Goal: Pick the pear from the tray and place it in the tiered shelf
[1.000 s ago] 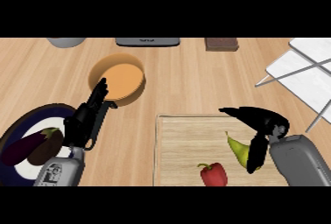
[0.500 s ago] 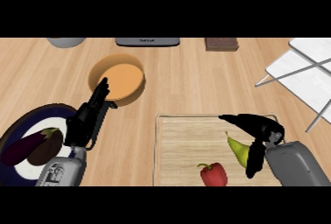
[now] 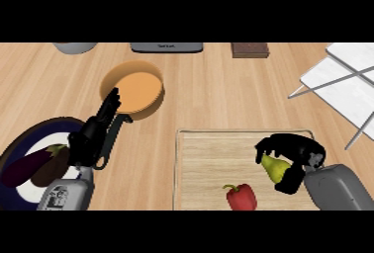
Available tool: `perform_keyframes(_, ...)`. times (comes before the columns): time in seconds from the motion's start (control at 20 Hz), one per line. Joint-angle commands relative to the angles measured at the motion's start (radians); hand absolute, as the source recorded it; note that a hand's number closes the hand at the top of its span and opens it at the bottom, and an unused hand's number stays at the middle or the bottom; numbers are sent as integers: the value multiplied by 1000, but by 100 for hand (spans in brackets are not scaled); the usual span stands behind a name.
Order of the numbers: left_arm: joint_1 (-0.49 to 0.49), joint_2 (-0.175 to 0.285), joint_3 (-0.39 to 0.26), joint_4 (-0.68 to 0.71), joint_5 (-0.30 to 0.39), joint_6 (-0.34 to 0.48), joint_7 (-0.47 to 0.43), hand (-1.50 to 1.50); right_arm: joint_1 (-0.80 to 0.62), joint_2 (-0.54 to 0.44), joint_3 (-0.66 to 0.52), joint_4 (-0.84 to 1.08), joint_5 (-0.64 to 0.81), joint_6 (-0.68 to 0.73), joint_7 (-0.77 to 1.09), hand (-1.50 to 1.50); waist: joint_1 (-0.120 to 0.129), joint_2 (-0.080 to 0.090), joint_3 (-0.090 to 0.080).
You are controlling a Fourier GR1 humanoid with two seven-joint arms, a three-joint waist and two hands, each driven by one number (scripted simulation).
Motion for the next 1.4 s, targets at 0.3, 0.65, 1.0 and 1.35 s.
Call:
perform_keyframes(0.3, -14, -24, -13, 14, -22, 11, -3, 0, -51, 140, -120, 103, 131, -238, 185, 150, 16, 6, 2)
perform_keyframes(0.65, -33, -7, -2, 15, -25, 8, -4, 0, -161, 259, -353, 92, 288, -666, 618, 150, 25, 10, 1)
perform_keyframes(1.0, -53, -27, -37, 29, -24, -18, -7, 0, -381, 335, -333, 140, 465, -1108, 879, 150, 83, 21, 3)
perform_keyframes(1.35, -71, -21, -24, 36, -21, -18, 5, 0, -616, 337, -292, 266, 690, -1323, 1011, 150, 81, 18, 0)
